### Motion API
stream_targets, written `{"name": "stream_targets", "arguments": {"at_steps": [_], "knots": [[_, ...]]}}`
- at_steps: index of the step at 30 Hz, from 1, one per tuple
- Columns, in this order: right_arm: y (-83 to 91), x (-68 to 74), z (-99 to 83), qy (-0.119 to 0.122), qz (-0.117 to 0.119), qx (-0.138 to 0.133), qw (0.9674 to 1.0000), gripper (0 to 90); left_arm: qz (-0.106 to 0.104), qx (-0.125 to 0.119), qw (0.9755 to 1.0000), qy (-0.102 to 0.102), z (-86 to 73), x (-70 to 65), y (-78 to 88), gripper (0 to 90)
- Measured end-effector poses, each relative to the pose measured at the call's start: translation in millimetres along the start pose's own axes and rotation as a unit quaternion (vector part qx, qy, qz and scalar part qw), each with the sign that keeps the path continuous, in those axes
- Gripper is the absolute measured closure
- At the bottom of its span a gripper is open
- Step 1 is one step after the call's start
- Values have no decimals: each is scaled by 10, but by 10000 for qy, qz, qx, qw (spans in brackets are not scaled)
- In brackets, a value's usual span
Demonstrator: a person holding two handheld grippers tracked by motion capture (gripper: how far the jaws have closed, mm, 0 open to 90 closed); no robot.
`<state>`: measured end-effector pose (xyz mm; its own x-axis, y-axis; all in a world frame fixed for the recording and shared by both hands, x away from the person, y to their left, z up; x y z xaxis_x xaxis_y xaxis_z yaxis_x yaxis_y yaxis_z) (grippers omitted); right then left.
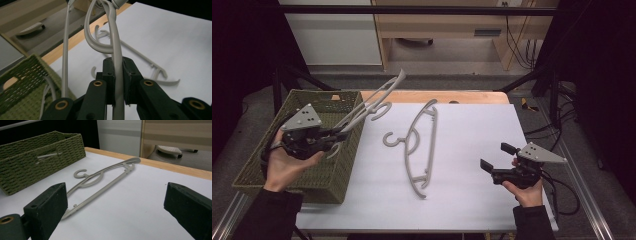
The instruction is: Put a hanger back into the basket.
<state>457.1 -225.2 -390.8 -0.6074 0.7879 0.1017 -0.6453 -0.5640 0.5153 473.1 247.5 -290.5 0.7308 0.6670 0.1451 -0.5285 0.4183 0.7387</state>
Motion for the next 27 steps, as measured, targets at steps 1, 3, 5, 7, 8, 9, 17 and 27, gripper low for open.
{"name": "stream_targets", "arguments": {"at_steps": [1,3,5,7,8,9,17,27], "knots": [[-3,-1,-1,8,-6,5,10000,52,34,-18,10000,-3,-21,33,8,815],[-9,0,-1,2,-23,10,10000,52,55,17,10000,37,-103,120,33,815],[-11,2,-2,-9,-13,16,10000,52,57,58,9999,103,-180,196,51,815],[-15,1,-3,-7,-24,21,10000,52,112,91,9998,137,-256,282,66,815],[-17,1,-4,-7,-24,24,10000,52,130,113,9997,158,-295,320,70,815],[-18,1,-4,-4,-25,28,10000,52,148,149,9996,165,-335,359,75,815],[-29,2,-9,-8,-28,51,10000,52,228,379,9982,403,-654,617,86,814],[-49,-4,-22,-31,-29,106,9999,52,238,379,9971,619,-980,862,144,814]]}}
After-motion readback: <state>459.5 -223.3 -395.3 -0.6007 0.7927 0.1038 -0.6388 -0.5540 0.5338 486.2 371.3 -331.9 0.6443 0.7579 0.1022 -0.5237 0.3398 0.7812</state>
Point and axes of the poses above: each handheld gripper's, and its own axes: y roughly backward along the jaws, z roughly out of its top, x roughly to its left, the point moved 5 cm from there along -y, roughly forward along the jaws, and after that the axes turned 14 degrees about x, right-handed, at the moved point
